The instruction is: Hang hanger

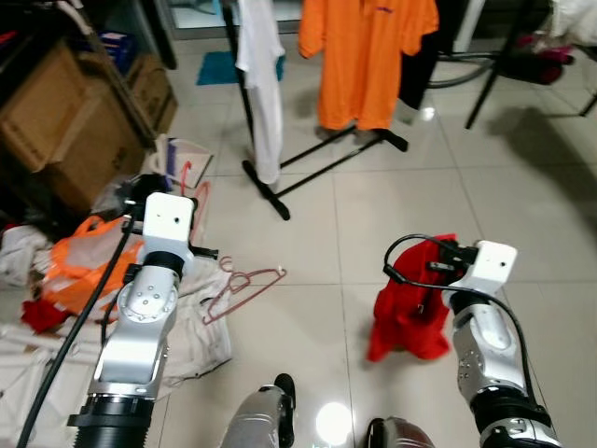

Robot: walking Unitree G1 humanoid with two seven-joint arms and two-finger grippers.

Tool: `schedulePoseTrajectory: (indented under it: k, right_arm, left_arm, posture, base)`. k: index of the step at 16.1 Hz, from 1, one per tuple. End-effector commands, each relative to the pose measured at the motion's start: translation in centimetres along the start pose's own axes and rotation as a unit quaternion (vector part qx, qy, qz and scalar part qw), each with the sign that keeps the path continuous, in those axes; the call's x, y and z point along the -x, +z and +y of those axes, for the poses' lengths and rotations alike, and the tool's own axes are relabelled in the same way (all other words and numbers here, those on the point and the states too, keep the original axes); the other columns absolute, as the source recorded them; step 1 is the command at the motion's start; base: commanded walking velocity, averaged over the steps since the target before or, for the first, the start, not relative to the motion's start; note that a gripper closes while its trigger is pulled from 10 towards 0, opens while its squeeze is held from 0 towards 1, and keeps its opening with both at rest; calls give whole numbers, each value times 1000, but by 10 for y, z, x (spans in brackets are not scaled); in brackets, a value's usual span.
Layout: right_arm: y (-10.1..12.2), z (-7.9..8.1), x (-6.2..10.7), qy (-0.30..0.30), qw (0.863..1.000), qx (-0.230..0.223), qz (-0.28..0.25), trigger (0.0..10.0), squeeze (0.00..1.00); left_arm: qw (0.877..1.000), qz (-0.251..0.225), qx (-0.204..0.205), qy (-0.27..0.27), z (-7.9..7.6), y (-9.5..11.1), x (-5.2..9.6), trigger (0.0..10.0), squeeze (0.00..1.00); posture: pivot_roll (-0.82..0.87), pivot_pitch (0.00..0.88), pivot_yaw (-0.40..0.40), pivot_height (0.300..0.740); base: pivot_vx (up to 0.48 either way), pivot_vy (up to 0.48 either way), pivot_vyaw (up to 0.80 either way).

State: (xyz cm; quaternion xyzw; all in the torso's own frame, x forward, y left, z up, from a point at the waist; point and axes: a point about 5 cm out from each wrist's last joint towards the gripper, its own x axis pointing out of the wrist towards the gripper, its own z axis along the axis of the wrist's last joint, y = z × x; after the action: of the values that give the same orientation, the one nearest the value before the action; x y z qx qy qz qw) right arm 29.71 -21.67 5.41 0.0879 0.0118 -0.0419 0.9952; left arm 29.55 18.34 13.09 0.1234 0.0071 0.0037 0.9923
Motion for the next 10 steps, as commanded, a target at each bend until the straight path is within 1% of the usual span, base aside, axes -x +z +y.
schedulePoseTrajectory:
  k: [1,2,3,4,5,6,7,8,9,10]
  right_arm:
    - [8,3,-1,10,1000,6,-22,0,0]
    - [18,10,-7,29,999,17,-37,0,0]
    - [32,18,-16,53,997,30,-52,0,0]
    - [49,27,-26,76,994,37,-71,0,0]
    - [65,36,-35,97,990,45,-87,0,0]
    - [75,41,-41,112,988,42,-95,0,0]
    - [97,56,-55,157,982,37,-95,0,0]
    - [103,62,-59,182,979,47,-84,0,0]
    - [108,66,-60,202,975,51,-82,0,0]
    - [111,68,-61,209,973,50,-83,0,0]
  left_arm:
    - [1000,12,12,-2,-2,-8,3,10000,0]
    - [999,13,29,-1,-6,-9,4,10000,0]
    - [999,8,42,2,-12,-8,2,10000,0]
    - [999,4,52,4,-15,-6,1,10000,0]
    - [999,1,53,4,-17,-4,-1,10000,0]
    - [999,-3,54,6,-16,-1,-2,10000,0]
    - [999,-20,42,11,-8,8,-11,10000,0]
    - [999,-30,31,15,1,18,-19,10000,0]
    - [999,-41,32,11,10,29,-26,10000,0]
    - [998,-47,32,7,13,34,-29,10000,0]
  posture:
    - [-66,152,81,740]
    - [-68,153,73,740]
    - [-74,151,57,740]
    - [-77,148,49,740]
    - [-76,144,39,740]
    - [-74,143,32,740]
    - [-68,144,14,740]
    - [-62,149,-3,740]
    - [-61,152,-10,740]
    - [-61,152,-10,740]
  base:
    - [0,0,719]
    - [0,0,681]
    - [0,0,663]
    - [0,0,581]
    - [0,0,544]
    - [0,0,525]
    - [0,0,0]
    - [0,0,0]
    - [0,0,0]
    - [0,0,0]
